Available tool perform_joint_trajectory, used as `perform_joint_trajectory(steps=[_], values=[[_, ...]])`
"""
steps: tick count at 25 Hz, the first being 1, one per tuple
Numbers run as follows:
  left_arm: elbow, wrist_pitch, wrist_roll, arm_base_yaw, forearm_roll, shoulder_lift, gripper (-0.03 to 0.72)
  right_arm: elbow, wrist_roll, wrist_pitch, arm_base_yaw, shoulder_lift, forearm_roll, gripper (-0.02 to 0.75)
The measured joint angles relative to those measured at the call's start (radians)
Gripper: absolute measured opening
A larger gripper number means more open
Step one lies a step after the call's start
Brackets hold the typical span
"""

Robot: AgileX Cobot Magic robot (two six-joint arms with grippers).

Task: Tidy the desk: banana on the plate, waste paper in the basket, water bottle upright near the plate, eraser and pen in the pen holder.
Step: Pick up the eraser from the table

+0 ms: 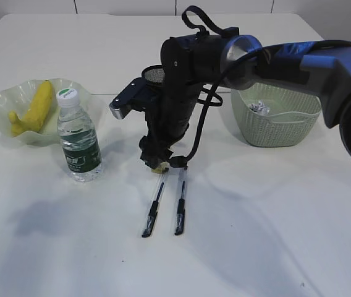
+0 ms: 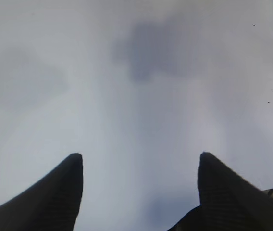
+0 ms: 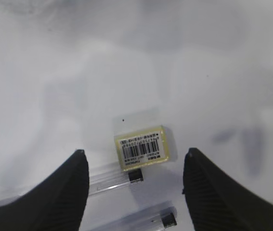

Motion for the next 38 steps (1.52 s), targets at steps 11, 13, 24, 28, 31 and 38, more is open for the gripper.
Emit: perform_joint_trajectory(steps=[11, 13, 24, 28, 31, 38], values=[[0.000, 0.000, 0.028, 0.000, 0.000, 0.000, 0.521, 0.000, -0.103, 0.000, 0.000, 0.000, -0.067, 0.456], [0.000, 0.000, 0.029, 0.000, 0.000, 0.000, 0.520, 0.000, -0.108, -0.002, 0.000, 0.000, -0.072, 0.456], [0.000, -0.020, 0.044, 0.000, 0.000, 0.000, 0.516, 0.000, -0.180, -0.026, 0.000, 0.000, -0.045, 0.454], [0.000, -0.022, 0.044, 0.000, 0.000, 0.000, 0.516, -0.003, -0.180, -0.028, 0.000, 0.013, -0.017, 0.447], [0.000, -0.022, 0.044, 0.000, 0.000, 0.000, 0.516, -0.003, -0.182, -0.028, 0.000, 0.026, -0.011, 0.446], [0.000, -0.022, 0.044, 0.000, -0.002, 0.000, 0.516, -0.003, -0.183, -0.035, 0.000, 0.030, -0.001, 0.445]])
